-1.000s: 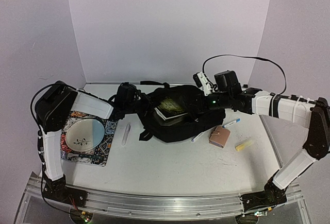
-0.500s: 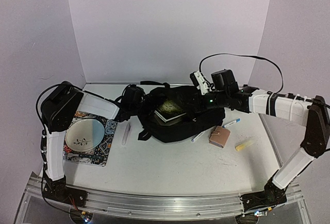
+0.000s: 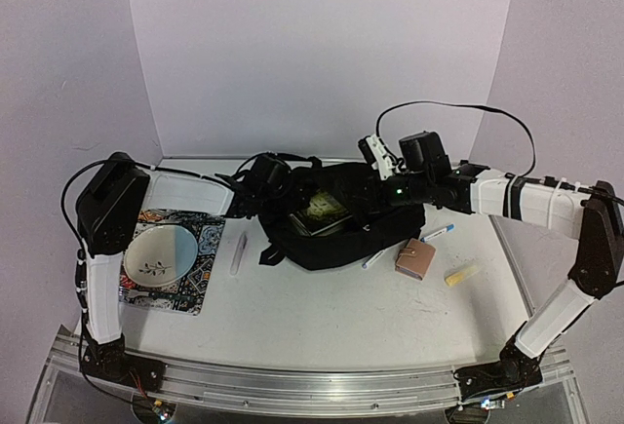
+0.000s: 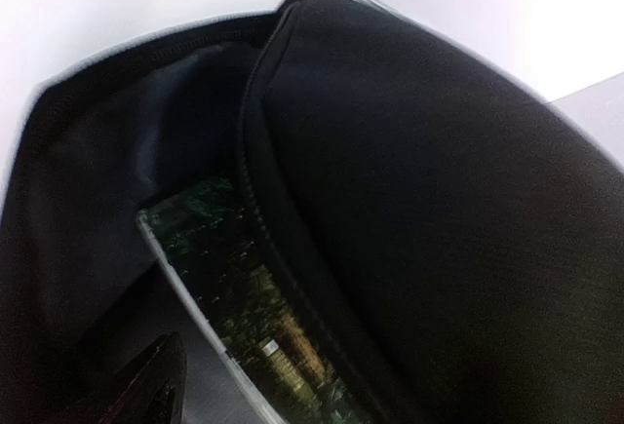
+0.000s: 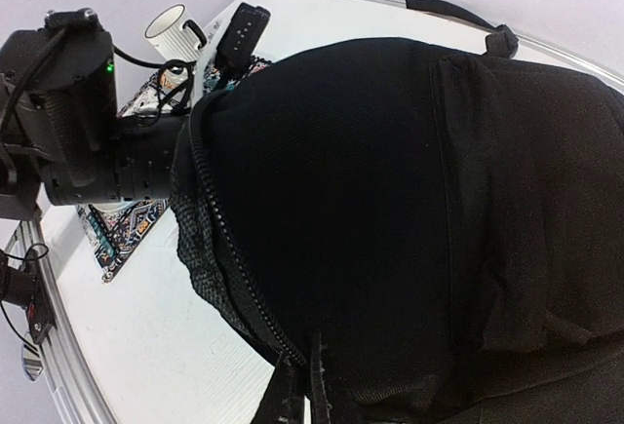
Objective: Pack the student bag
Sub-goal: Place the book in the largest pocket of the bag, then place the largest pocket of the student bag, then adjust the card case at the center of the board.
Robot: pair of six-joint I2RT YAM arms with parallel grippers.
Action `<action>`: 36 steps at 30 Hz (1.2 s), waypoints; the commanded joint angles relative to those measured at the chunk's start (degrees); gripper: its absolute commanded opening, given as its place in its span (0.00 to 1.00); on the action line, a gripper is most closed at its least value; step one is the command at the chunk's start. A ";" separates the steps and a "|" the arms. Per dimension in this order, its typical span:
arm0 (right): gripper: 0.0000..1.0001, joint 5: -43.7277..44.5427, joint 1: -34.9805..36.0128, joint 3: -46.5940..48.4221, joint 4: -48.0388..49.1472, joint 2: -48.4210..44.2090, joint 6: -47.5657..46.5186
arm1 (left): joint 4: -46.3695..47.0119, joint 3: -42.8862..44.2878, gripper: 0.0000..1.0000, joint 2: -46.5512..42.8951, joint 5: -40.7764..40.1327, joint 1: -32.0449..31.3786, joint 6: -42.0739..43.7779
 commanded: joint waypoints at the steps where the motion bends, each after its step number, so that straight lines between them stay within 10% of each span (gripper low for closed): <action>1: 0.04 -1.22 0.90 2.59 1.10 0.93 -1.81 | -3.47 -1.94 0.83 -10.38 -5.53 0.23 4.88; 12: 0.15 0.36 5.32 2.58 -3.69 6.94 -3.94 | -6.93 -17.88 0.84 -28.18 -5.53 0.30 4.44; 19: 0.51 1.34 6.53 4.61 -9.31 6.71 -3.02 | -7.61 -22.76 0.84 -34.76 -1.30 0.14 8.59; 26: 0.77 6.82 3.62 3.70 -12.16 -1.73 0.94 | -7.78 -18.97 0.84 -33.75 0.88 -3.22 15.72; 36: 0.83 9.50 -7.58 -4.03 -14.53 -3.88 10.46 | -14.11 -1.76 0.78 -21.63 0.95 -9.99 28.13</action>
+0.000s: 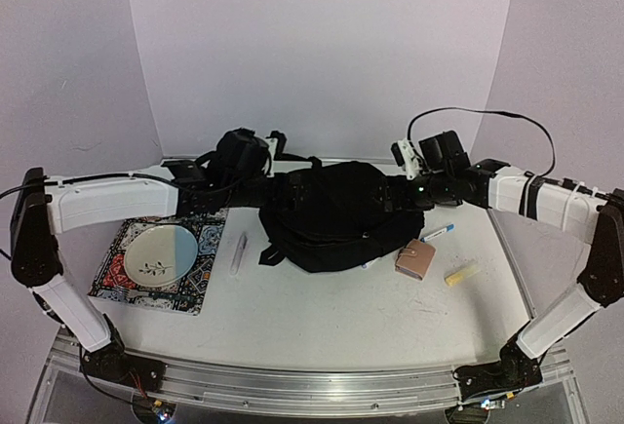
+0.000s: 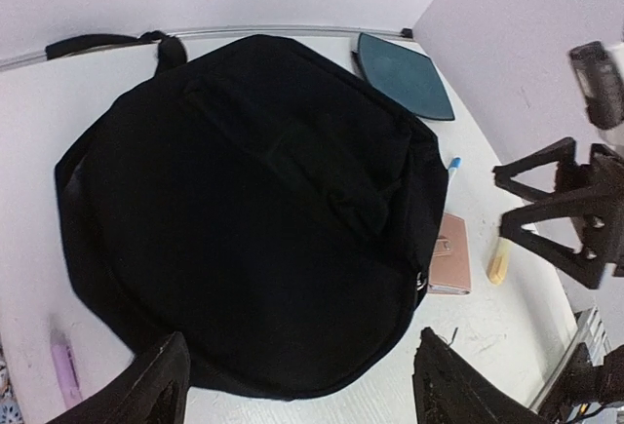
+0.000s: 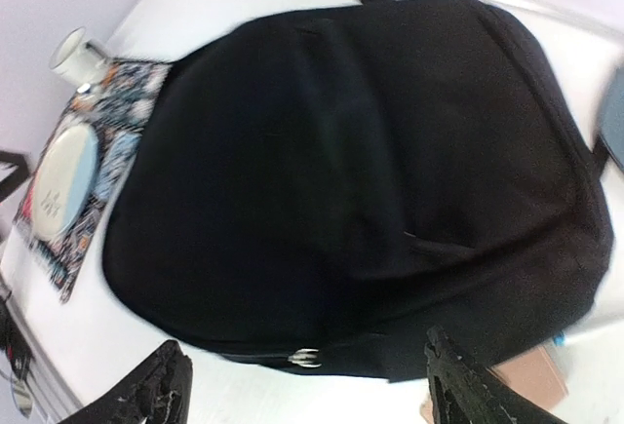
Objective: Pack the student bag
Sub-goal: Adjust the card case at the center of the board.
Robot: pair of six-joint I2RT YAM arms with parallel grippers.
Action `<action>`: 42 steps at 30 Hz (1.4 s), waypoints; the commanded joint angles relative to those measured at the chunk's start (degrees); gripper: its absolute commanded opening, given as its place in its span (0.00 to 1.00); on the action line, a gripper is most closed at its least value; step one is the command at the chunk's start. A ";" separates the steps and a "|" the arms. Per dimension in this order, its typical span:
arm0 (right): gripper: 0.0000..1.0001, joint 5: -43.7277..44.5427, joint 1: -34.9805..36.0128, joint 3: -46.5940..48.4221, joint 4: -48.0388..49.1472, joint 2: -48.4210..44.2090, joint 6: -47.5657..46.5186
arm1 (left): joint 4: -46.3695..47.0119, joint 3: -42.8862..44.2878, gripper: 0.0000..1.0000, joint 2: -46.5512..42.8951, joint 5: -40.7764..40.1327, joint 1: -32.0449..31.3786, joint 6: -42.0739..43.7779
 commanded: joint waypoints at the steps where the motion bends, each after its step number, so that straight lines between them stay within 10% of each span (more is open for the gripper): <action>1: 0.83 1.85 -4.01 -4.01 -3.42 0.76 6.10 | -4.02 10.16 0.77 6.65 -0.22 -2.91 8.25; 15: 0.74 -3.77 -5.90 -3.36 0.14 9.59 10.33 | -9.49 19.56 0.70 23.12 3.53 -5.89 15.62; 42: 0.50 -23.22 -5.14 -7.98 17.31 17.58 16.80 | -5.68 11.19 0.65 21.15 5.51 -5.89 10.67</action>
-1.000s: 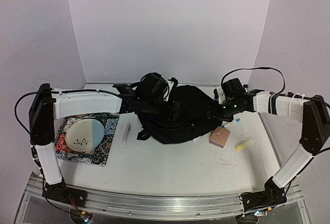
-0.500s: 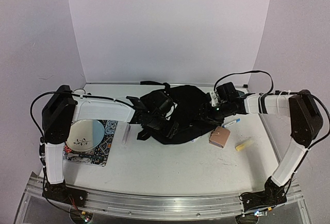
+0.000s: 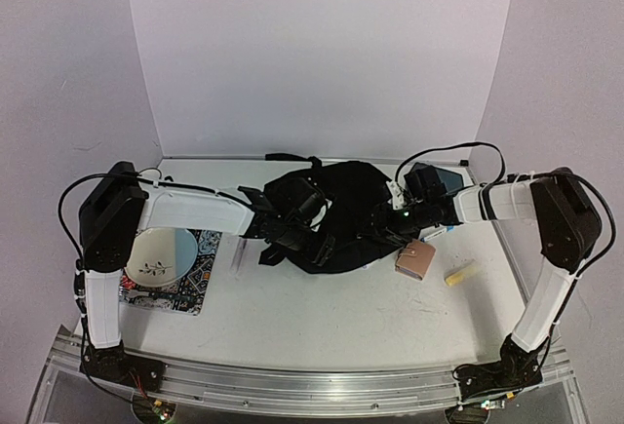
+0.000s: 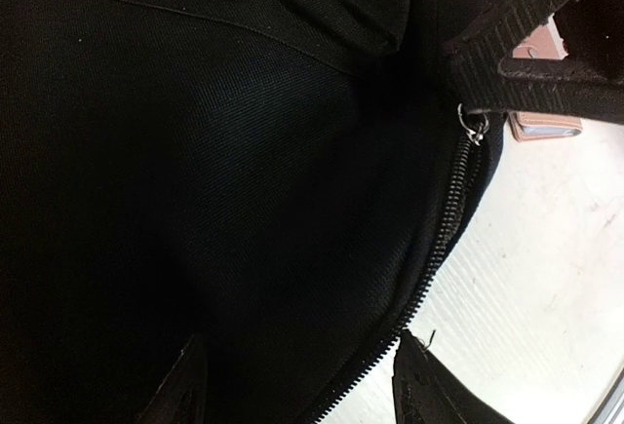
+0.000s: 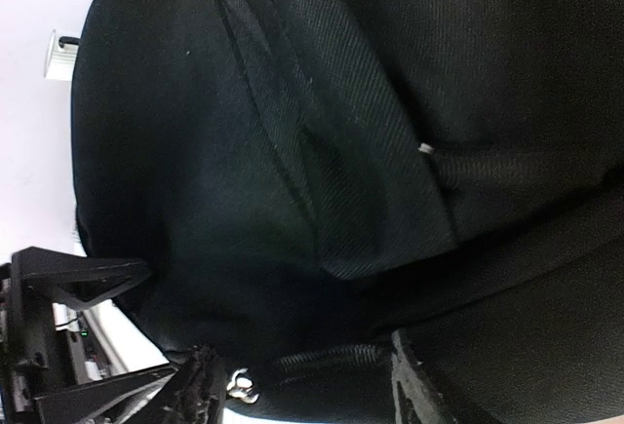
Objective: Pack the student bag
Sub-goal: Adjust the card case at the center of the board.
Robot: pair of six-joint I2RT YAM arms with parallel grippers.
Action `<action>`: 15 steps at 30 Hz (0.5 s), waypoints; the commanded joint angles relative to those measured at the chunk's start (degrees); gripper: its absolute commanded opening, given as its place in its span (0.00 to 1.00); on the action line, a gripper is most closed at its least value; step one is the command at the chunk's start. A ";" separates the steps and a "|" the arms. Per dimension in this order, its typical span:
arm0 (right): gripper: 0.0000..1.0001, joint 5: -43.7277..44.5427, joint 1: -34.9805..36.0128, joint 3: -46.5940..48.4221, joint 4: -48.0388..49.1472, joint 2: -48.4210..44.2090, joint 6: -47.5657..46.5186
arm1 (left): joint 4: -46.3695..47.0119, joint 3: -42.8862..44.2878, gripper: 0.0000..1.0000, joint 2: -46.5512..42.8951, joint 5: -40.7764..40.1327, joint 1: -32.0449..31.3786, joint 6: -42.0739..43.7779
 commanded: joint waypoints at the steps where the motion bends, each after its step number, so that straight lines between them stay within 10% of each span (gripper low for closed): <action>1: 0.46 -3.67 0.39 -0.91 2.00 1.18 1.06 | 1.98 -0.73 0.65 -3.30 1.97 -0.09 -1.07; 9: 0.01 -3.79 0.54 -1.21 2.85 -1.46 1.08 | 2.59 -1.40 0.65 -5.09 2.67 -0.09 -1.02; 15: 0.00 -3.97 2.22 -1.15 2.68 -6.37 0.93 | 2.86 -2.06 0.67 -7.62 2.57 -0.09 -0.90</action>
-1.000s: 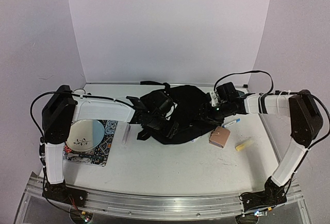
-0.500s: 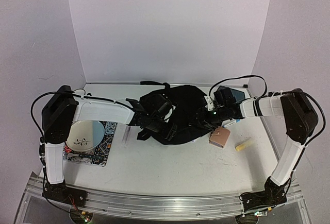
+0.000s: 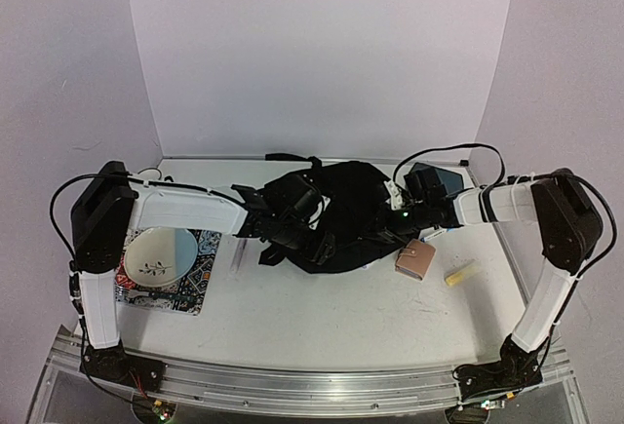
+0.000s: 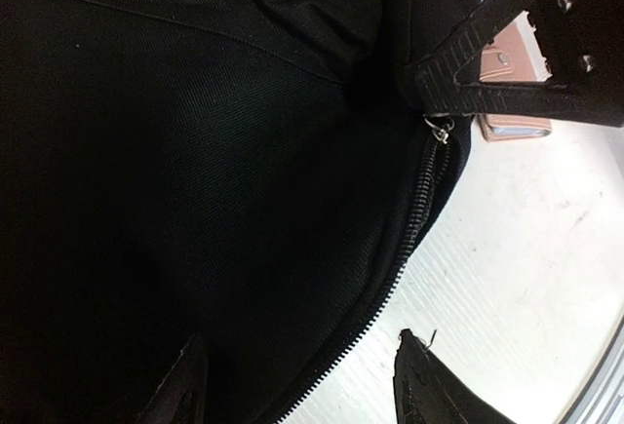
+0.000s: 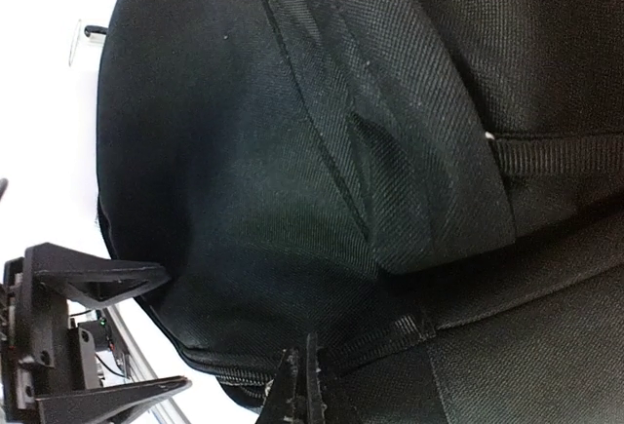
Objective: Pack the student bag
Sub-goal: Adjust the card case at the center of the board.
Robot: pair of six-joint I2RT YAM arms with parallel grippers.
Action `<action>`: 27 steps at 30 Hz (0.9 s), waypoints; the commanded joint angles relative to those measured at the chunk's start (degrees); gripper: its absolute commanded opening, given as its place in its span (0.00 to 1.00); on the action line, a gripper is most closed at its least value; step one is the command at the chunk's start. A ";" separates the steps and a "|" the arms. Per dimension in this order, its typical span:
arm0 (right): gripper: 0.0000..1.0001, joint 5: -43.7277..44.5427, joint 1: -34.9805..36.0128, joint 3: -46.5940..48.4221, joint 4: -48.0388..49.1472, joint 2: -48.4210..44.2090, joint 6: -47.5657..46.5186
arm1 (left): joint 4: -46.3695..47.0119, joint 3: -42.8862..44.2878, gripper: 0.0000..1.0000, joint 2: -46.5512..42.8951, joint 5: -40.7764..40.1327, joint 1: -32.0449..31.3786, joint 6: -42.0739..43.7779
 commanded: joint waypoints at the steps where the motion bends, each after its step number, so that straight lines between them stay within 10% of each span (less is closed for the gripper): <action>1: 0.00 -1.21 2.20 0.12 -0.27 -6.24 -0.36 | 1.90 -0.33 0.67 -5.14 0.61 -0.09 -0.06; 12: 0.00 9.82 5.22 0.48 -8.05 -10.41 -2.00 | 2.25 2.11 0.75 -4.53 2.61 -0.09 0.59; 16: 0.19 15.54 3.81 2.85 -12.07 -9.22 -2.32 | 2.36 5.72 0.74 -0.85 4.08 -0.09 2.06; 27: 0.40 17.13 2.95 10.96 -16.83 1.54 -0.72 | 3.40 7.97 0.48 6.12 9.23 -0.32 4.60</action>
